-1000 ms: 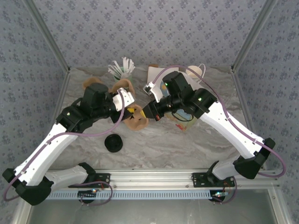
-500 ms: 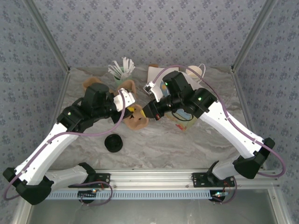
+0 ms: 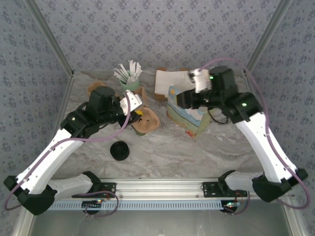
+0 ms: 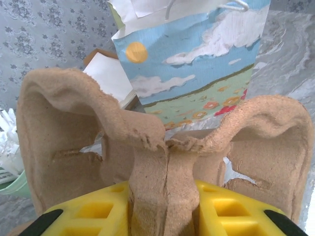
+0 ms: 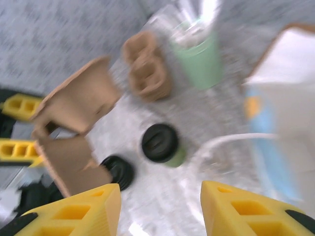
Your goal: Pack the takeout coffee
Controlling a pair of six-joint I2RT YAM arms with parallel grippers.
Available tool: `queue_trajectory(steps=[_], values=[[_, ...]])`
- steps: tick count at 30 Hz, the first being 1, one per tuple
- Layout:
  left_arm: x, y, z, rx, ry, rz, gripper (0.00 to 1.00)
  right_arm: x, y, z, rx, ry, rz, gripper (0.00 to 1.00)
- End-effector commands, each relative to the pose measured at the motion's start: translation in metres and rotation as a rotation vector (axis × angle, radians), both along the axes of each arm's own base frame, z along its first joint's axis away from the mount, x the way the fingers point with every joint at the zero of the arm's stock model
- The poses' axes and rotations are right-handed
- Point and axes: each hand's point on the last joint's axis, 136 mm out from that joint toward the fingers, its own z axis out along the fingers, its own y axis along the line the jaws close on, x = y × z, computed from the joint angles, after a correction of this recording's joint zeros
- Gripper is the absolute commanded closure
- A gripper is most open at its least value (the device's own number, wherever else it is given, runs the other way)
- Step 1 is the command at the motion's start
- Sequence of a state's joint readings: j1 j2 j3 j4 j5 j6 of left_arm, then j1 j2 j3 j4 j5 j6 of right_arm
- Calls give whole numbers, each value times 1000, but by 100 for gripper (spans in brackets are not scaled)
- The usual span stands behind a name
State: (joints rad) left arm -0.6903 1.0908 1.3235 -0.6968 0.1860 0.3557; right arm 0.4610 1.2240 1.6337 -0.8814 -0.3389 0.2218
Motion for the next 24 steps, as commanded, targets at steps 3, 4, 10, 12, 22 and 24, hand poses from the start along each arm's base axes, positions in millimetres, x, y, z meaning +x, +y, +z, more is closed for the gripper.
queue_trajectory(steps=[3, 4, 10, 12, 22, 24], values=[[0, -14, 36, -141, -7, -10, 68, 31, -106, -14, -122, 39, -429, 46], [2, -15, 39, -153, -2, -3, 69, 36, -118, -21, -132, 57, -469, 45], [10, -16, 55, -228, 13, 62, 70, 76, -153, -58, -58, 153, -535, 41], [9, -17, 60, -252, 18, 57, 71, 88, -150, -67, -41, 160, -494, 40], [1, -22, 89, -355, 39, 35, 71, 121, -135, -93, -34, 182, -376, 37], [0, -23, 92, -365, 43, 30, 72, 123, -131, -94, -28, 182, -353, 38]])
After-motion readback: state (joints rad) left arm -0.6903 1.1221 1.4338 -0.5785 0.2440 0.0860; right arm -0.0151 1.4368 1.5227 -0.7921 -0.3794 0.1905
